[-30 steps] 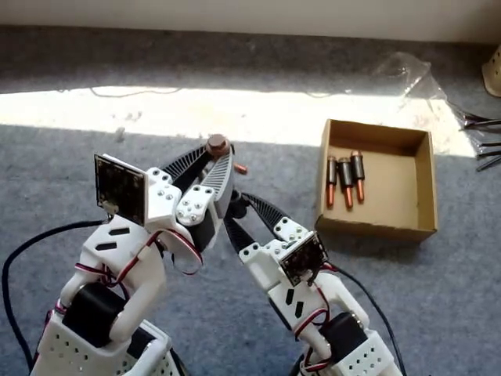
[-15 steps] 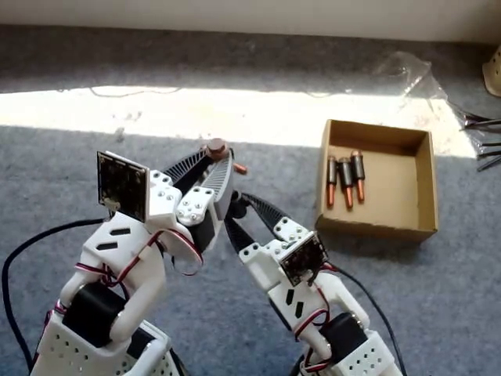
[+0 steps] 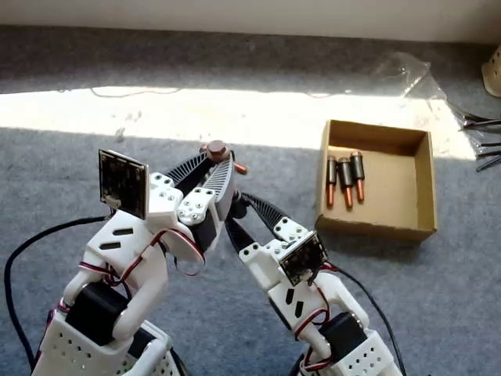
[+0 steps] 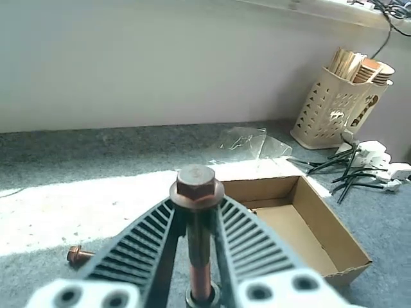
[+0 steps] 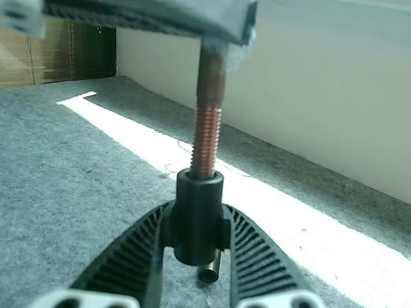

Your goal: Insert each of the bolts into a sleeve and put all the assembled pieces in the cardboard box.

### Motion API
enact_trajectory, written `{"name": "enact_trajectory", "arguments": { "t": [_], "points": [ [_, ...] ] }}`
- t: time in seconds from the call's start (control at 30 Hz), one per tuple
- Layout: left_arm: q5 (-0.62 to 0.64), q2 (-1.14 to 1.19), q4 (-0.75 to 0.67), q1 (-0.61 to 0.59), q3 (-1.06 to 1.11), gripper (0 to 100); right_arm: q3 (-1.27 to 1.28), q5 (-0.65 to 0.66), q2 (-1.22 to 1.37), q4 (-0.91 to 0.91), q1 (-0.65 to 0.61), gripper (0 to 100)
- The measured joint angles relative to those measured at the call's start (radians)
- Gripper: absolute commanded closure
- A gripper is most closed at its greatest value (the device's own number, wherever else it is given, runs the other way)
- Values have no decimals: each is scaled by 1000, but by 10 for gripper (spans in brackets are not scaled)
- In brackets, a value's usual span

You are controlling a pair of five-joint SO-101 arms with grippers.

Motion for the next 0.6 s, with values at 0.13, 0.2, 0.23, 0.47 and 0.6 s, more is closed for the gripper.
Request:
{"name": "enact_trajectory", "arguments": {
  "t": [0.13, 0.2, 0.23, 0.47, 0.6],
  "points": [
    [6, 0, 0, 0, 0, 992, 0, 0, 0, 0, 0, 994],
    [8, 0, 0, 0, 0, 992, 0, 0, 0, 0, 0, 994],
    [8, 0, 0, 0, 0, 993, 0, 0, 0, 0, 0, 994],
    [9, -2, 0, 2, 83, 993, 0, 2, 2, 0, 0, 994],
    [9, -15, -2, 2, 144, 993, 0, 2, 2, 2, 0, 994]
  ]
}}
